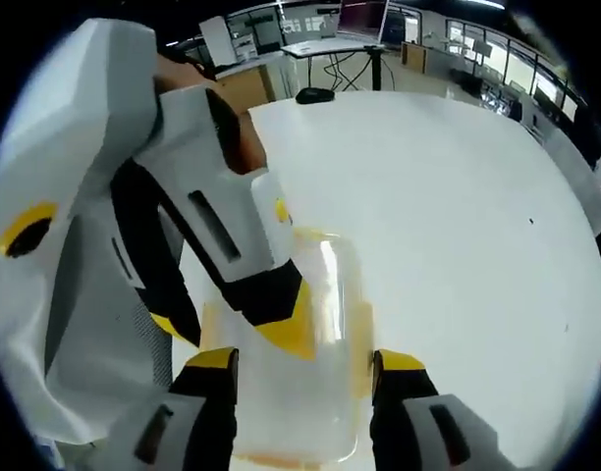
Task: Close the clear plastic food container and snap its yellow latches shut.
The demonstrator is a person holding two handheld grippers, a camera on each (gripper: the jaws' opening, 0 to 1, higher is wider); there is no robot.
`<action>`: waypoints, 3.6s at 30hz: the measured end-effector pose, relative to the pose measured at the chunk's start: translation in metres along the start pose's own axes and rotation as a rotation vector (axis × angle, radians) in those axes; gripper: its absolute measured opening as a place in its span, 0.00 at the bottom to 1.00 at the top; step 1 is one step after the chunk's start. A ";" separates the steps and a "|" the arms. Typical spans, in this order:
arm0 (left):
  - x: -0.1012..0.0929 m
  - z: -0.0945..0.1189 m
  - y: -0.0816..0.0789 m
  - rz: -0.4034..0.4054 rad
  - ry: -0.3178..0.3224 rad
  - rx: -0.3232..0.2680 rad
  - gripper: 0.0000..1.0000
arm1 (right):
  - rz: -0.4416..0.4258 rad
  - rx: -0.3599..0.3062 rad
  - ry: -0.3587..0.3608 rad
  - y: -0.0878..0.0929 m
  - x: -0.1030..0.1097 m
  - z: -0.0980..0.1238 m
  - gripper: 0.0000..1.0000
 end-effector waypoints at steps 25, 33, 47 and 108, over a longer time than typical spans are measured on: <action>-0.003 0.003 0.001 0.005 0.068 0.073 0.42 | -0.006 0.115 -0.054 0.003 -0.006 -0.002 0.48; -0.006 0.003 0.002 -0.012 0.059 0.058 0.42 | -0.039 0.153 -0.149 0.005 -0.005 -0.007 0.46; -0.010 0.000 0.002 -0.037 0.029 0.071 0.42 | -0.039 0.189 -0.160 0.007 -0.001 -0.009 0.46; -0.018 -0.003 0.000 -0.052 -0.067 0.151 0.41 | 0.042 0.199 -0.099 0.002 0.009 -0.008 0.46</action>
Point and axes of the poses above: the point that each gripper's makers call its tool centre point, and the gripper's own axes: z roughly backward along the fingers, x roughly to its left, y roughly out of its underside, the point moved 2 cm from there along z, roughly backward along the fingers, and after that the axes turned 5 degrees about -x, right-handed, at the moved point
